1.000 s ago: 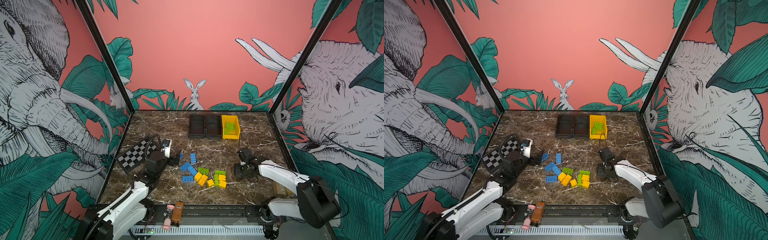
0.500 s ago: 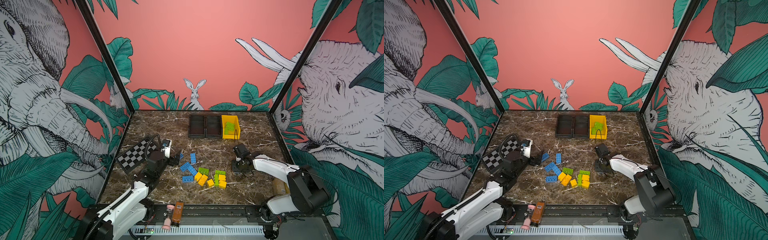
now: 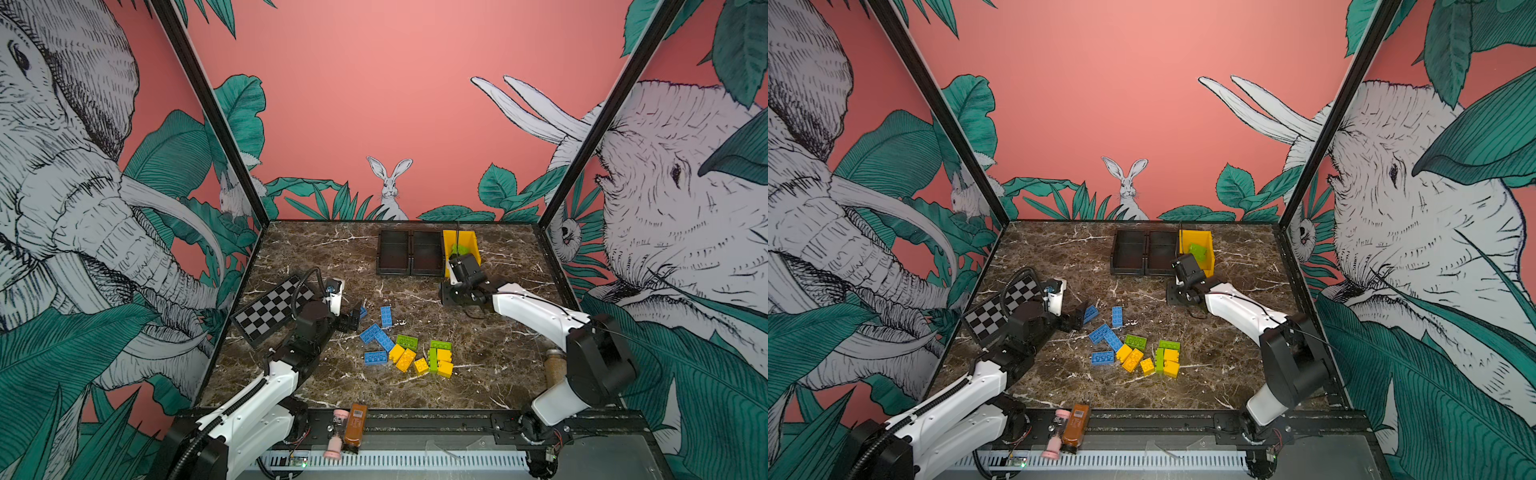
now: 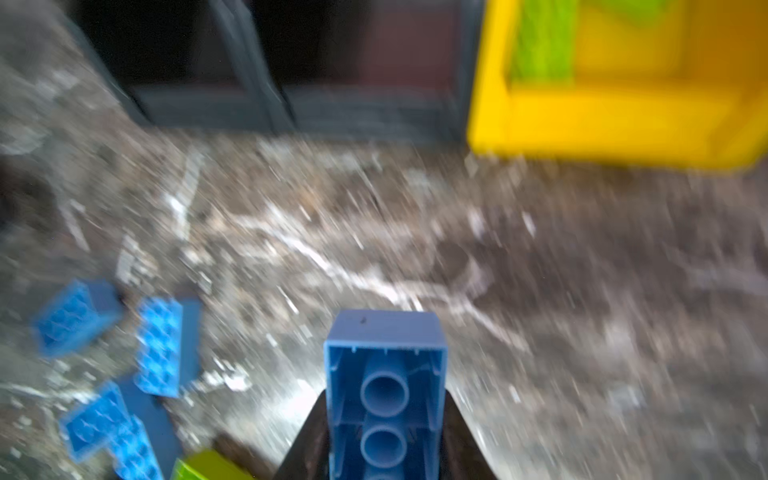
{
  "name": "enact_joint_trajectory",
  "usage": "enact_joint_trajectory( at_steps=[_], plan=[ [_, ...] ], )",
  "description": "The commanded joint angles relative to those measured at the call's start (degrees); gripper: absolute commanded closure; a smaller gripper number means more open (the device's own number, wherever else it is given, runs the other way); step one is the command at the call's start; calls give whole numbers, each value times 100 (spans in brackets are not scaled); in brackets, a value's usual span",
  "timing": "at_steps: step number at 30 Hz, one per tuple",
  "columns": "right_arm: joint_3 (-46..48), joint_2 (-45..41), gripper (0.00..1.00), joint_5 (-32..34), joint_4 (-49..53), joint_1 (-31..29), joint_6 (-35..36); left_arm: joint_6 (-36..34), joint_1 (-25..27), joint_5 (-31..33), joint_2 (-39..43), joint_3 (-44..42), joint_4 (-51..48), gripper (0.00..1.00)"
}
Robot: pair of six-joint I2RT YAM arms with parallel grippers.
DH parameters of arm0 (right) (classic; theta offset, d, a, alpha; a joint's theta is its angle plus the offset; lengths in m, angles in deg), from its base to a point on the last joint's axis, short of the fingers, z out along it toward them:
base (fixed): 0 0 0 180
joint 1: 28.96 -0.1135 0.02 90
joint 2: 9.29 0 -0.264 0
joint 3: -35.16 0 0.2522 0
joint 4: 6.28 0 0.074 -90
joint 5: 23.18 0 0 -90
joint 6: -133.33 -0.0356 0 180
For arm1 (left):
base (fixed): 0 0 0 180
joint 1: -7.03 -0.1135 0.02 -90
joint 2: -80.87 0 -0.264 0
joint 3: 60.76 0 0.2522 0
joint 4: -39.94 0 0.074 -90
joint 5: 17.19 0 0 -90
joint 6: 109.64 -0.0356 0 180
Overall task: Sort the legos into containers by color
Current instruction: 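Lower the right gripper and grasp the blue brick, then carry the blue brick with the right gripper and drop it into the black bin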
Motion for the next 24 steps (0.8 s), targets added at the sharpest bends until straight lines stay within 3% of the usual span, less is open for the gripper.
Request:
enact_joint_trajectory(
  at_steps=[1, 11, 19, 24],
  plan=[
    [-884, 688, 76, -239, -207, -98, 453, 37, -19, 17, 11, 10, 149, 1],
    [-4156, 2978, 76, -337, -16, -294, 598, 77, -19, 124, 95, -92, 267, 1],
    [-5573, 4085, 75, -91, 83, -313, 464, 69, -20, 173, 285, -172, 288, 1],
    [-6258, 4561, 66, 93, 478, -312, 584, 66, -25, 152, 282, -158, 267, 1]
  ],
)
